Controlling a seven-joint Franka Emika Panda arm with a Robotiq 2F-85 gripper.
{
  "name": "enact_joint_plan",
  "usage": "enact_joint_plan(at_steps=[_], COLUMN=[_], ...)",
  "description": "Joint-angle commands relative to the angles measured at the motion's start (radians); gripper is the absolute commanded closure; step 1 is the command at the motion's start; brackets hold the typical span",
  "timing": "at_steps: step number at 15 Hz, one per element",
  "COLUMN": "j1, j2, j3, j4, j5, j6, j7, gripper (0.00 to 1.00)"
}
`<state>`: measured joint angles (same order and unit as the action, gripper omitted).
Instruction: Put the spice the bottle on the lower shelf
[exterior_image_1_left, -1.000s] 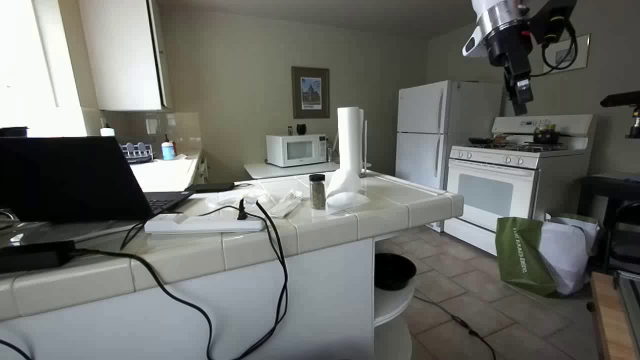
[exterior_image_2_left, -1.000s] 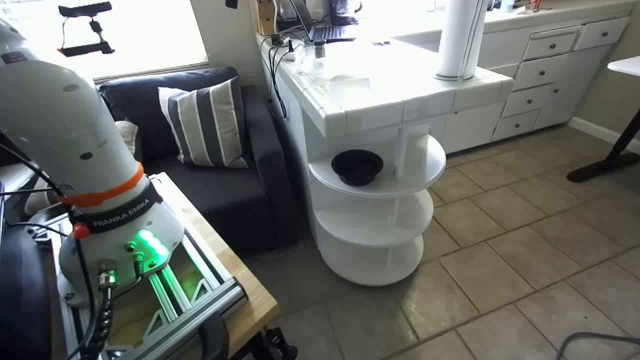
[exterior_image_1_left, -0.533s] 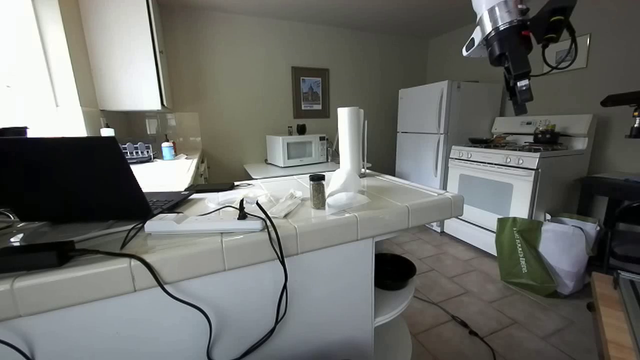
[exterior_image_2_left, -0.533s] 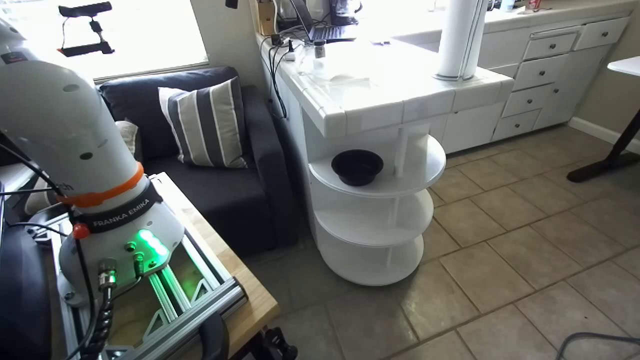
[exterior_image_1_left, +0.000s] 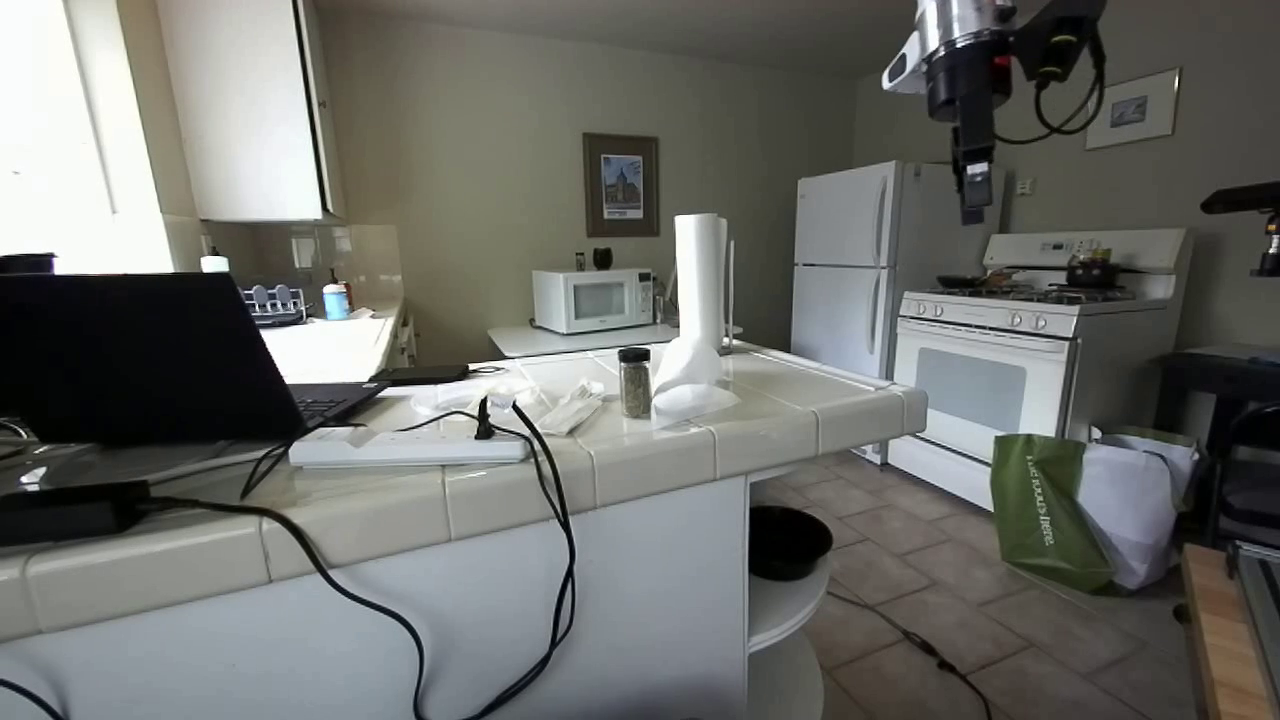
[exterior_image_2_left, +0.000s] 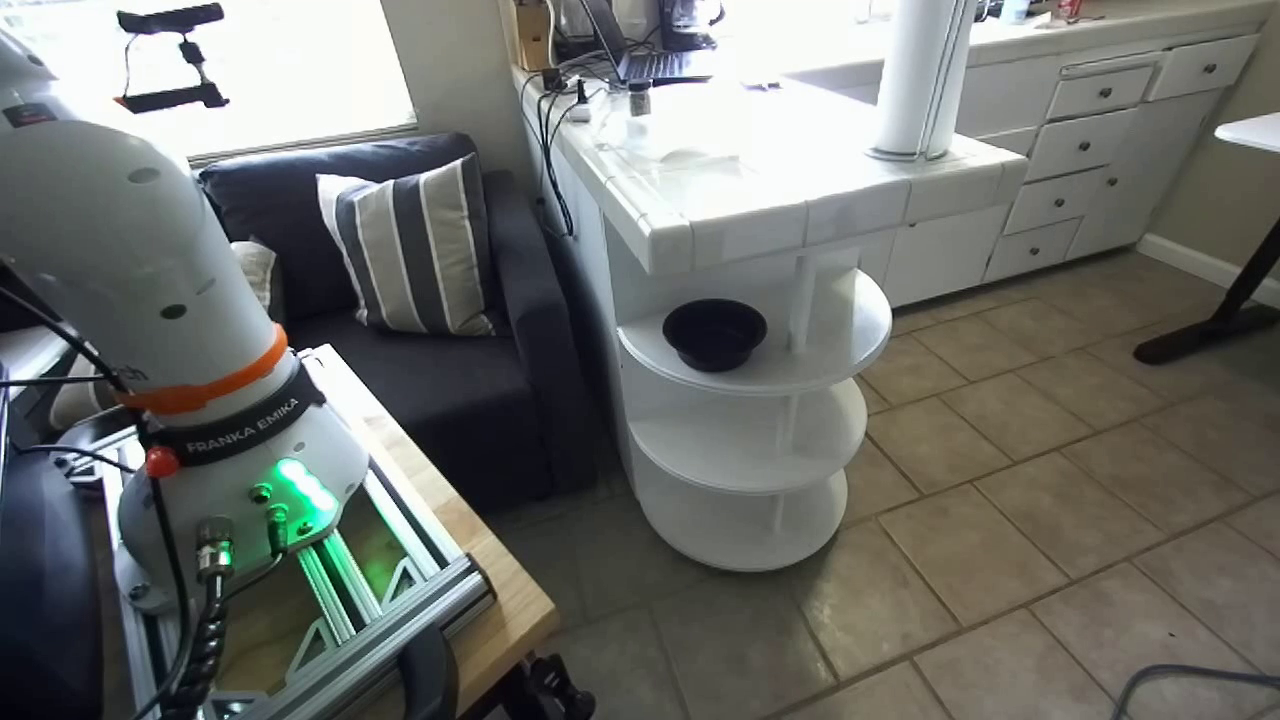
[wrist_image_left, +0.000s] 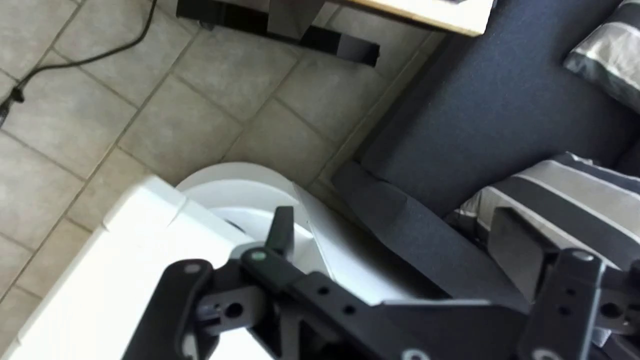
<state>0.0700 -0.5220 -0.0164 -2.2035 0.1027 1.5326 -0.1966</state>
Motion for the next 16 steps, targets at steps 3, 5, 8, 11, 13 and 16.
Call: enact_joint_plan(at_steps=[3, 5, 8, 11, 13, 16], j1=[0.029, 0.033, 0.04, 0.05, 0.061, 0.087], j2=[0.203, 0.267, 0.367, 0.474, 0.538, 0.63], j3=[0.129, 0.167, 0.211, 0.239, 0.242, 0.23], j4=[0.14, 0.162, 0.199, 0.25, 0.284, 0.343], j5=[0.004, -0.026, -0.089, -0.196, -0.273, -0.36], j6=[0.242, 0.356, 0.504, 0.592, 0.629, 0.659], j7=[0.166, 0.228, 0.301, 0.392, 0.47, 0.579], gripper=[0.0, 0.0, 0.0, 0.0, 0.0, 0.0])
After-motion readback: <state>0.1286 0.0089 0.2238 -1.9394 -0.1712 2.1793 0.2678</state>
